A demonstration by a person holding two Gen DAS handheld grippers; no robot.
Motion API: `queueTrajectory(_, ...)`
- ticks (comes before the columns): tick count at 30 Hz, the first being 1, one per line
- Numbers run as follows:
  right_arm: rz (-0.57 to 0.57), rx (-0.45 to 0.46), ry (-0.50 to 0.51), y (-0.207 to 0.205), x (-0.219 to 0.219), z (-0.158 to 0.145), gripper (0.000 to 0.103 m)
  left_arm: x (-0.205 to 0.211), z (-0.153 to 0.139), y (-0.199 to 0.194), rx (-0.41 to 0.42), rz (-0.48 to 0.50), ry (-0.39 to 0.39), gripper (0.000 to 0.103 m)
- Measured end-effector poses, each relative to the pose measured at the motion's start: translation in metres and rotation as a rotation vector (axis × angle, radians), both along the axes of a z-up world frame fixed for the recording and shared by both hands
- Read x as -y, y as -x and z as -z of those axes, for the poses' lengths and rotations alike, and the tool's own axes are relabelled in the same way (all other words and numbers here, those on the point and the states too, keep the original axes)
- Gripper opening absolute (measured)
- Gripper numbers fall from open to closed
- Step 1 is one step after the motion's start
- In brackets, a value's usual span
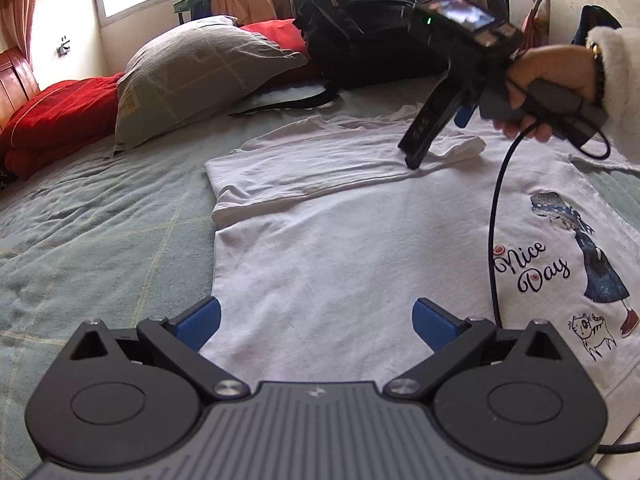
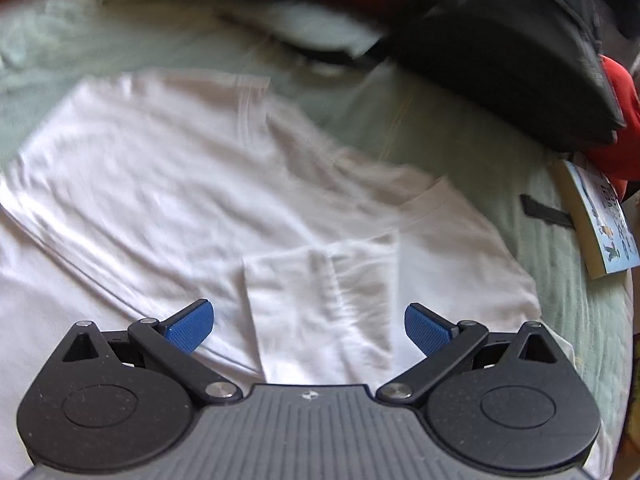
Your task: Fold clothes
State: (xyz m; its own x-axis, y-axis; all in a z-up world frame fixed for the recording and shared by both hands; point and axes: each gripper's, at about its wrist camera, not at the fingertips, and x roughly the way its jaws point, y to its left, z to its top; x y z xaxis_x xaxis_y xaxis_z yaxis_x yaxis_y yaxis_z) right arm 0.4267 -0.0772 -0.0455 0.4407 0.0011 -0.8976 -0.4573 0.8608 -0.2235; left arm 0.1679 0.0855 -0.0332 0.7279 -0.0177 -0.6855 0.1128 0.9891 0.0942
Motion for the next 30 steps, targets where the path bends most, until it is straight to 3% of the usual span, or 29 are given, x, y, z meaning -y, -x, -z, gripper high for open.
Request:
queueTrajectory(3, 0.027, -0.006, -0.006, -0.004, 0.008, 0.004, 0.103, 0.001, 0.000, 0.000, -0.001, 0.000, -0.002, 0.102)
queueTrajectory(7, 0.088, 0.053, 0.072, -0.010, 0.030, -0.002, 0.103, 0.002, 0.000, 0.000, -0.001, 0.001, -0.006, 0.102)
queueTrajectory(20, 0.339, 0.139, 0.106, -0.025, 0.125, -0.026, 0.103, 0.002, -0.002, 0.003, 0.005, -0.001, -0.004, 0.102)
queueTrajectory(26, 0.346, 0.165, -0.003, -0.016, 0.134, -0.043, 0.103, 0.005, -0.003, 0.003, 0.004, 0.006, -0.007, 0.102)
queueTrajectory(30, 0.213, 0.089, -0.243, -0.010, 0.119, -0.044, 0.103, 0.005, -0.002, 0.002, 0.001, 0.007, -0.009, 0.102)
